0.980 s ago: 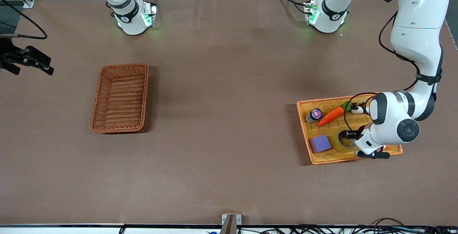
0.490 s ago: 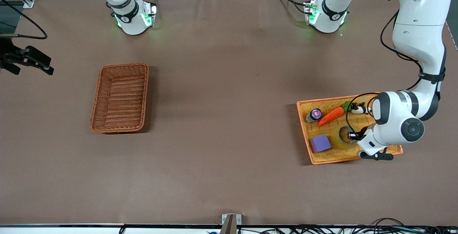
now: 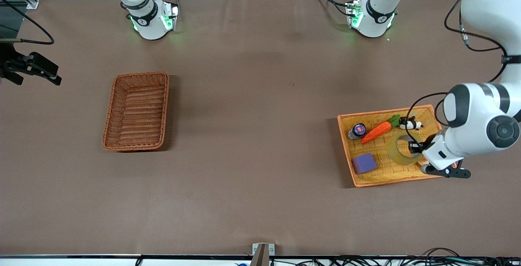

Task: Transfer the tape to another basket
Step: 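Close the left gripper on the tape roll and lift it, then carry the tape roll with the left gripper toward the table middle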

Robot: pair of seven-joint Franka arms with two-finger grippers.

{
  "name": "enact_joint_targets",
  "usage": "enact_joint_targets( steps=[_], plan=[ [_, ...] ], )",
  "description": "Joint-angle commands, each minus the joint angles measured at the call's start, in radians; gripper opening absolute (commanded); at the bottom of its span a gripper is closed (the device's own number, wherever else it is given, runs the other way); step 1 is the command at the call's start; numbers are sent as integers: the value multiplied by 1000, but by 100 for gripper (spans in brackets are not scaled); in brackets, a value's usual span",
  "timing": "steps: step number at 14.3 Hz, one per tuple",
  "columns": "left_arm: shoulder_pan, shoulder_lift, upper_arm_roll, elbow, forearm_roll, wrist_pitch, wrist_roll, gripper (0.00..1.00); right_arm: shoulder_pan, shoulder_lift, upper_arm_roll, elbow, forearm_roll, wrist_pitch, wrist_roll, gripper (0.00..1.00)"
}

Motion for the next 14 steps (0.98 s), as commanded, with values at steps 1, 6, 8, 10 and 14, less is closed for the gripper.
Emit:
enact_joint_targets(
  steps=[1, 6, 8, 10, 14],
  plan=[
    [-104, 23, -22, 42, 20, -21, -11, 0, 12, -13, -4, -4, 19, -2, -9, 100],
    [-411, 161, -20, 160, 15, -22, -232, 0, 12, -13, -5, -4, 19, -9, -10, 100],
    [-527, 240, -15, 248, 9, -22, -351, 0, 12, -13, -5, -4, 19, -8, -16, 100],
    [-600, 333, -17, 370, 0, -22, -487, 0, 12, -12, -5, -4, 19, -8, -21, 100],
    [-671, 444, -28, 486, -181, 80, -667, 0, 9, -12, -7, -3, 18, -8, -24, 100]
  ],
)
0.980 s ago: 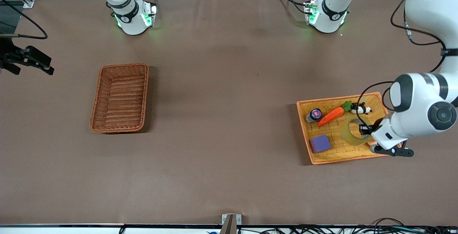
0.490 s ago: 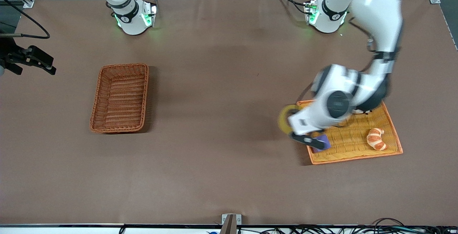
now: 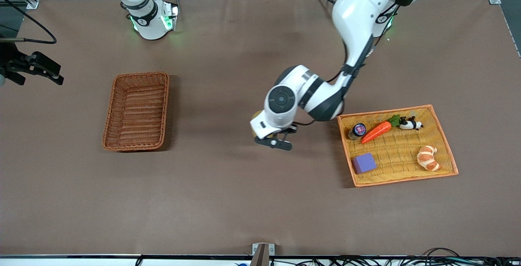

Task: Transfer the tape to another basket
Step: 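Carry the tape roll with the left gripper toward the table middle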

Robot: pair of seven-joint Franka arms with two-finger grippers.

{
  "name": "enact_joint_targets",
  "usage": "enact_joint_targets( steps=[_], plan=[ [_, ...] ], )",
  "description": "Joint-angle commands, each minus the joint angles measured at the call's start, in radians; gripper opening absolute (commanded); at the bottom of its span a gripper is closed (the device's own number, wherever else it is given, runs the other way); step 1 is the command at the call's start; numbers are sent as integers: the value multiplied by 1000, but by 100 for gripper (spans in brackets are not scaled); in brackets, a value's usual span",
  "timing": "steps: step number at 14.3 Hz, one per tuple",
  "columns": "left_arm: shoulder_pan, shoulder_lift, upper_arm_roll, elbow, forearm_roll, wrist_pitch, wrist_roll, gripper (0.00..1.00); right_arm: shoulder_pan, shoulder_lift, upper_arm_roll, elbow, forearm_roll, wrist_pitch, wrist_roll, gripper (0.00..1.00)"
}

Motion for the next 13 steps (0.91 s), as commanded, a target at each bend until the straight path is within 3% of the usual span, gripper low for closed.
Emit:
enact_joint_targets(
  steps=[1, 6, 7, 12, 13],
  plan=[
    [-26, 64, 0, 87, -82, 41, -47, 0, 1, -10, -7, -4, 16, -5, -17, 100],
    [-63, 133, -2, 97, -89, 232, -135, 1, 7, 3, -4, -6, 16, 7, -17, 100],
    [-63, 137, -3, 96, -133, 254, -130, 1, 15, 5, 0, -7, 16, 7, -17, 100],
    [-96, 157, -31, 82, -176, 257, -135, 17, 30, 40, 65, -81, 6, 79, 12, 100],
    [-101, 156, -31, 73, -176, 257, -139, 30, 32, 45, 69, -99, 6, 114, 12, 100]
  ],
)
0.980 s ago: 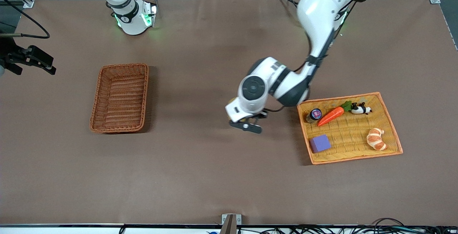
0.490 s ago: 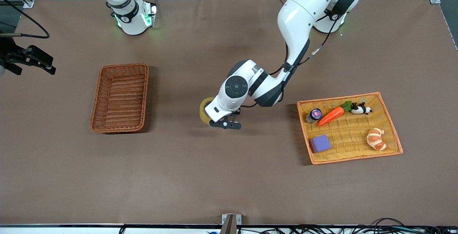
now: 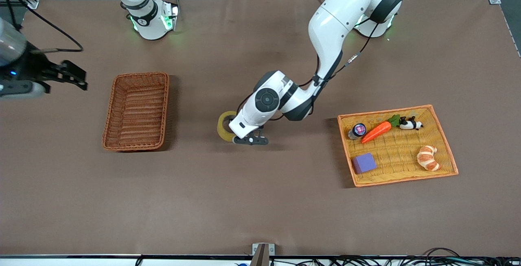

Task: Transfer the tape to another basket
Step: 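Carry the tape roll with the left gripper toward the table middle, then set the tape down with the left gripper while the right gripper reaches it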

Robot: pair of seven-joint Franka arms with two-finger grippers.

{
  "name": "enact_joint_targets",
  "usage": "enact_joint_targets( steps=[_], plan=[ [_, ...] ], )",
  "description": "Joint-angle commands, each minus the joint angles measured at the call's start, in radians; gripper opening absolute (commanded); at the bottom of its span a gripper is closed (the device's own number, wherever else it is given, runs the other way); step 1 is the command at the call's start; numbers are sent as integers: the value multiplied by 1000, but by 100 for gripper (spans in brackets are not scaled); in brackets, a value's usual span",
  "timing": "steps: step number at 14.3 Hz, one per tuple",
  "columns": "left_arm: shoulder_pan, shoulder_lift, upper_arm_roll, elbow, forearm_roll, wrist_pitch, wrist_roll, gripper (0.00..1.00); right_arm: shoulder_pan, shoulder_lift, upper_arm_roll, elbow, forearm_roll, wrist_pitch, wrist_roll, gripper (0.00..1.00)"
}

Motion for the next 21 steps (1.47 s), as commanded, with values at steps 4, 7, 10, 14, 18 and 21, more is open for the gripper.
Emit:
enact_joint_targets(
  steps=[4, 7, 10, 14, 18, 21],
  plan=[
    [-16, -46, 2, 5, -12, -81, -16, 59, 27, 18, 17, -71, 7, 110, 48, 100],
    [32, -139, 11, -4, -11, -210, -2, 70, 53, 61, 34, -73, 7, 136, 54, 100],
    [144, -263, 11, -17, 0, -366, 55, 79, 70, 137, 115, -73, 2, 166, 162, 100],
    [310, -459, 11, -91, 43, -451, 173, 100, 218, 226, 132, -176, -1, 318, 343, 100],
    [445, -610, 9, -189, 156, -458, 194, 100, 323, 349, 134, -189, -62, 440, 488, 100],
    [545, -714, -1, -267, 235, -456, 281, 100, 356, 412, 134, -189, -64, 509, 529, 100]
  ],
)
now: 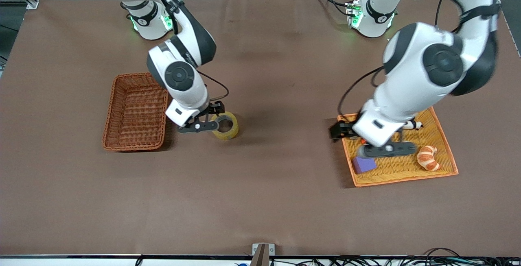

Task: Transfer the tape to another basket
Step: 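Set the tape down with the left gripper while the right gripper reaches it, then grasp the tape roll with the right gripper while the left gripper withdraws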

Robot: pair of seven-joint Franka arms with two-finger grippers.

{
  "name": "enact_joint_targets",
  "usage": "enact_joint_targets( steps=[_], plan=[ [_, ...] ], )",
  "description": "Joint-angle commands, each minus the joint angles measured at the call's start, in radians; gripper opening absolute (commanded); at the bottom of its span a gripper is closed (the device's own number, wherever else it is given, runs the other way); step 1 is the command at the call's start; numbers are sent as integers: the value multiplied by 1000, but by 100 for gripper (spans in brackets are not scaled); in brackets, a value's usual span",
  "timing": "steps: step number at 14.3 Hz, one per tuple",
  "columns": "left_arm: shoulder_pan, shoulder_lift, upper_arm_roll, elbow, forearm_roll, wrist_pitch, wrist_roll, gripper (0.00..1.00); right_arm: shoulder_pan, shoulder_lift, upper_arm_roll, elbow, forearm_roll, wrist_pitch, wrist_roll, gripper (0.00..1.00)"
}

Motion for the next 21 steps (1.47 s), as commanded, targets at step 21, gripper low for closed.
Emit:
enact_joint_targets(
  steps=[21],
  plan=[
    [156, -463, 115, -360, -26, -161, 321, 100, 10, 144, -29, -173, -131, 441, 116, 74]
  ],
)
